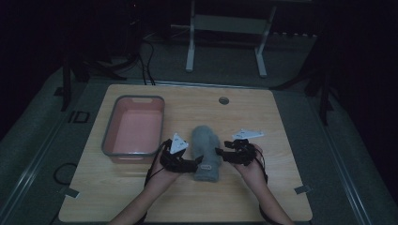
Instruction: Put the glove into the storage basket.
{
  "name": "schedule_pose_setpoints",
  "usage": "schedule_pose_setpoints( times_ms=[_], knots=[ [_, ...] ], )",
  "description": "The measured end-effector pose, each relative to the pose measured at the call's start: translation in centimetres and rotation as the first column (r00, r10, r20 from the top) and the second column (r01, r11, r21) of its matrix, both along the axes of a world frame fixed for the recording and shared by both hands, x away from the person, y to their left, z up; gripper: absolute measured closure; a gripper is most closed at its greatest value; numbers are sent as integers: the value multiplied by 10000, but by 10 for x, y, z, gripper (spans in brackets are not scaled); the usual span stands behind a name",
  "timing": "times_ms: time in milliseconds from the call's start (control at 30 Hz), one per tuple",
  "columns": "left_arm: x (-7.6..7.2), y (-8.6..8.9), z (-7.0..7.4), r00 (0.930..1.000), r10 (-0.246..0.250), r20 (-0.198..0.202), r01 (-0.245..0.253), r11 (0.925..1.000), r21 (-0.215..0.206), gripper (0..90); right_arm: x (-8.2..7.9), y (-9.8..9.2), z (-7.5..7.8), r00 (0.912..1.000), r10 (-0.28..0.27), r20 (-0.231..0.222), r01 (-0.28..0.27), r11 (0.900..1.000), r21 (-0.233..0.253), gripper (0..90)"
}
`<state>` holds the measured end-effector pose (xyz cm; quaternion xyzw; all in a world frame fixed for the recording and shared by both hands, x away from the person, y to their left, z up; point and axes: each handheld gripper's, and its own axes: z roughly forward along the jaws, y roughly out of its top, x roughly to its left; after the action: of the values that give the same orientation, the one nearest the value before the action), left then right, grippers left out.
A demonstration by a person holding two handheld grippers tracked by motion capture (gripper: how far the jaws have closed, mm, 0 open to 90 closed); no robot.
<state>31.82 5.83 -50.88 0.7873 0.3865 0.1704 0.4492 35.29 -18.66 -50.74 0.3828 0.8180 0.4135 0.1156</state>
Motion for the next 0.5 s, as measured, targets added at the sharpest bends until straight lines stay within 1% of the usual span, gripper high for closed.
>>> schedule_pose_setpoints(
  times_ms=[33,67,100,133,200,267,300,333,400,433,467,500],
  knots=[
    [6,-1,-1,9998,66,-162,-63,9998,196,222,1,3,-2,9998,74,-169,-75,10000,-24,489],
    [12,-3,-4,9990,50,-434,-36,9995,325,227,1,7,-4,9995,110,-312,-118,9996,-253,510],
    [17,-3,-7,9978,61,-667,-31,9990,444,265,1,10,-7,9994,26,-337,-45,9983,-585,511],
    [21,-4,-10,9972,124,-733,-83,9984,556,289,2,12,-11,9991,29,-415,-63,9966,-820,511],
    [29,-6,-17,9946,145,-1025,-42,9950,999,317,4,11,-19,9972,-142,-735,61,9940,-1091,499],
    [35,-8,-24,9905,186,-1361,-30,9934,1143,318,8,8,-24,9916,-247,-1266,112,9943,-1062,479],
    [38,-9,-27,9871,142,-1593,33,9940,1094,318,10,7,-26,9897,-268,-1406,131,9951,-976,474],
    [40,-10,-30,9835,70,-1808,143,9931,1161,318,12,7,-28,9877,-203,-1552,53,9953,-967,471],
    [44,-11,-33,9820,144,-1883,93,9922,1245,318,17,7,-31,9816,-71,-1909,-101,9960,-893,441],
    [46,-11,-34,9790,112,-2037,146,9921,1248,318,20,7,-32,9789,-29,-2044,-155,9959,-888,426],
    [47,-11,-36,9779,123,-2088,147,9918,1268,318,23,7,-33,9750,90,-2220,-285,9960,-848,416],
    [49,-12,-37,9771,84,-2126,206,9908,1338,317,25,7,-34,9729,183,-2307,-383,9959,-823,388]
  ],
)
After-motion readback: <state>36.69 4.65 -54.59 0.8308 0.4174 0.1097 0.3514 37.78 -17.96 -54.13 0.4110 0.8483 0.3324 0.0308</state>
